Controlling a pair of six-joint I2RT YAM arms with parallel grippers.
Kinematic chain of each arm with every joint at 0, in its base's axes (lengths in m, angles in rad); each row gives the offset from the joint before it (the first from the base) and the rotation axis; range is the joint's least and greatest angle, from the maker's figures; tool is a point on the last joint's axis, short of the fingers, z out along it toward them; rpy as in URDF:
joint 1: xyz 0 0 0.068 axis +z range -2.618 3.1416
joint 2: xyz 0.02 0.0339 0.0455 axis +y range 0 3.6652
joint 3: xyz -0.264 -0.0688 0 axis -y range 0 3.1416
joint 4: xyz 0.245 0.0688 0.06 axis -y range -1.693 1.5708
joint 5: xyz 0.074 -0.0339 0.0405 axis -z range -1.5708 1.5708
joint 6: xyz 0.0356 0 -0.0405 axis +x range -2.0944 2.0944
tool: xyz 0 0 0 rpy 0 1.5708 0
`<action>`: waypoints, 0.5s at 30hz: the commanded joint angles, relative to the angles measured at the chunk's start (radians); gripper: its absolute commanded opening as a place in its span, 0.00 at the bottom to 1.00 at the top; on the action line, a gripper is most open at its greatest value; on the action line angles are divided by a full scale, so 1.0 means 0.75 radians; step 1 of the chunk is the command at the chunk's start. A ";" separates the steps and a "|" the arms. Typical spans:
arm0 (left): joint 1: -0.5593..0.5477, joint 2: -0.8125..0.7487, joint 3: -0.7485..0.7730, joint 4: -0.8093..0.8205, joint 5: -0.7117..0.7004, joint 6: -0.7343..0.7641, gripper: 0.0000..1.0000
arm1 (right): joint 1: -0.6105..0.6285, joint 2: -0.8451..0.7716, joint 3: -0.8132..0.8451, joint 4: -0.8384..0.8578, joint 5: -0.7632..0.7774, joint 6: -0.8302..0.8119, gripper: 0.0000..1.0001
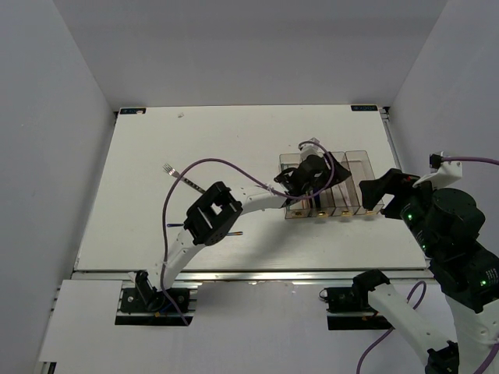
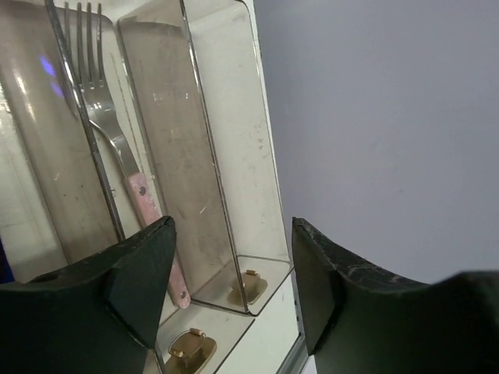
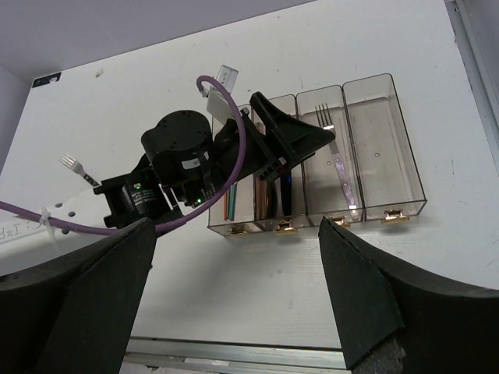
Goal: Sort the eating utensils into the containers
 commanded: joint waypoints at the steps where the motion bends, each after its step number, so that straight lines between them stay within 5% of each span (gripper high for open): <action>1: -0.009 -0.168 -0.004 -0.057 -0.076 0.053 0.71 | 0.001 0.006 0.019 0.050 -0.011 -0.020 0.89; 3: -0.005 -0.314 -0.033 -0.167 -0.164 0.131 0.75 | 0.001 0.016 0.019 0.064 -0.029 -0.026 0.89; 6: 0.017 -0.581 -0.151 -0.449 -0.470 0.180 0.98 | 0.001 0.045 0.009 0.083 -0.088 -0.055 0.89; 11: 0.156 -0.911 -0.321 -1.242 -1.130 -0.183 0.98 | 0.001 0.086 -0.073 0.136 -0.113 -0.061 0.89; 15: 0.356 -1.024 -0.505 -1.617 -1.283 -0.384 0.98 | 0.001 0.139 -0.158 0.170 -0.062 -0.053 0.89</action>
